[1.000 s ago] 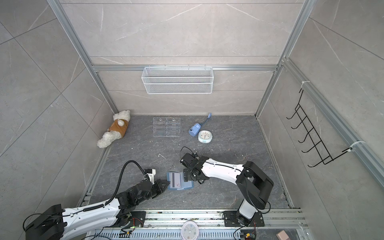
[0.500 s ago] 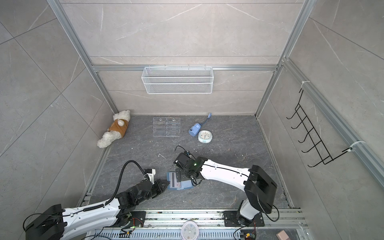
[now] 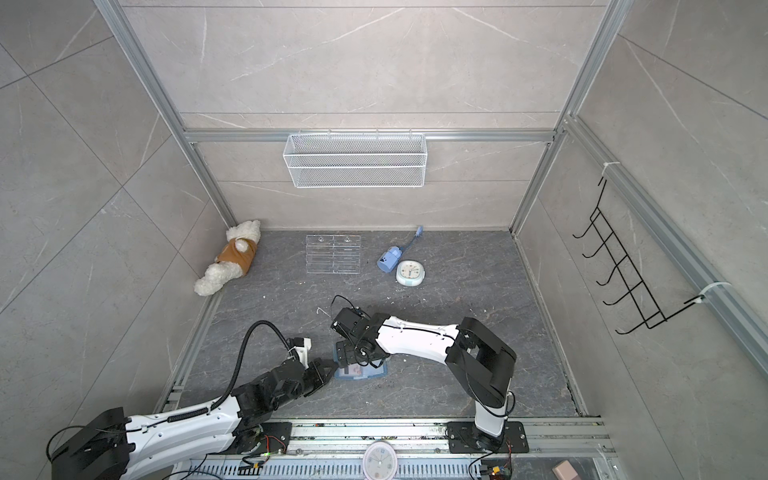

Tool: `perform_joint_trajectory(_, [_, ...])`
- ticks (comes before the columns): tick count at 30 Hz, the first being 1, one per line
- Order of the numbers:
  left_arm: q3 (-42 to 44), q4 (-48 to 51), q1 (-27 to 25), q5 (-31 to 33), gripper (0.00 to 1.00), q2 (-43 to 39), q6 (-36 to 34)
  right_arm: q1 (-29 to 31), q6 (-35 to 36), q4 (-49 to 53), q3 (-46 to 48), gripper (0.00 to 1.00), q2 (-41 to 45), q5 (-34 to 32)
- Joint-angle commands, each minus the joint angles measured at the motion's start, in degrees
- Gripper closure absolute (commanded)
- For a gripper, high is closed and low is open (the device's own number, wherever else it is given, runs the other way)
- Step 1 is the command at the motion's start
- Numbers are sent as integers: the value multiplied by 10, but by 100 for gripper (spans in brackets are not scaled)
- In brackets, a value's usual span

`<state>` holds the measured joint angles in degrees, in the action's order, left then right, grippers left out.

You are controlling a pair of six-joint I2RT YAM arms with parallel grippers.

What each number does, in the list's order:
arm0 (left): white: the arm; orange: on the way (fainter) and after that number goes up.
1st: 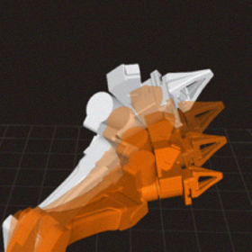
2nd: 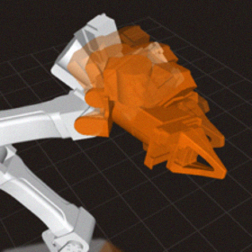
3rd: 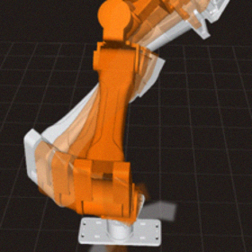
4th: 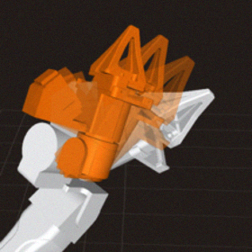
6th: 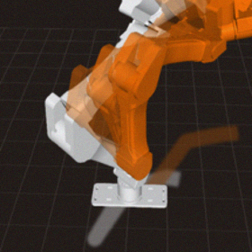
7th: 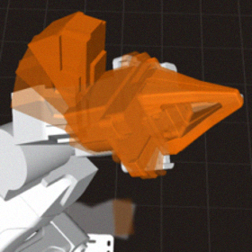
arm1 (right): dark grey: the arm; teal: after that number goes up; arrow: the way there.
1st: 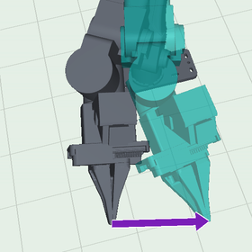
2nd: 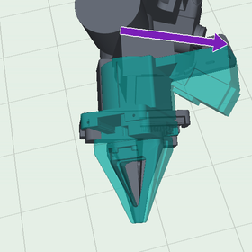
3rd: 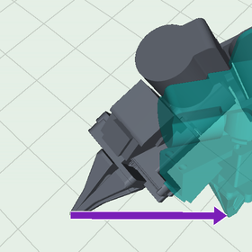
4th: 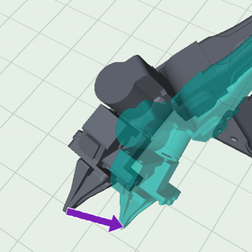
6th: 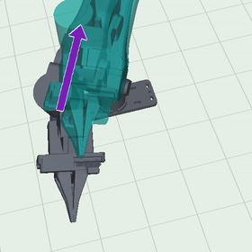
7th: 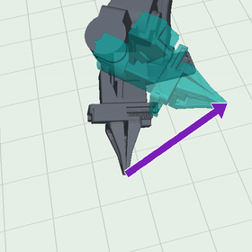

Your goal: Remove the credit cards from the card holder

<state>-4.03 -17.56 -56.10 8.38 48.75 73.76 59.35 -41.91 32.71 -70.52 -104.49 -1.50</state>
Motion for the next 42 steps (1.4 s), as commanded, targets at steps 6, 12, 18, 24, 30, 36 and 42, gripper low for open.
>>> perform_joint_trajectory(6, [-5,-11,-2,11,100,-1,2,6,10,-5,-24,2,-23,9])
perform_joint_trajectory(12, [-6,-11,-3,12,100,-2,2,8,7,-2,-27,2,-32,6])
perform_joint_trajectory(18, [-6,-11,-3,12,100,-1,2,8,2,15,-28,2,-37,-11])
perform_joint_trajectory(24, [-6,-10,-3,13,100,-1,2,8,-3,32,-29,2,-31,-30])
perform_joint_trajectory(30, [-5,-10,-3,13,100,-1,3,8,-5,42,-28,3,-24,-42])
perform_joint_trajectory(36, [-4,-10,-3,13,100,-1,3,7,-11,56,-21,2,1,-63])
perform_joint_trajectory(42, [-6,-9,-3,11,100,1,-1,0,-14,69,1,2,39,-83])
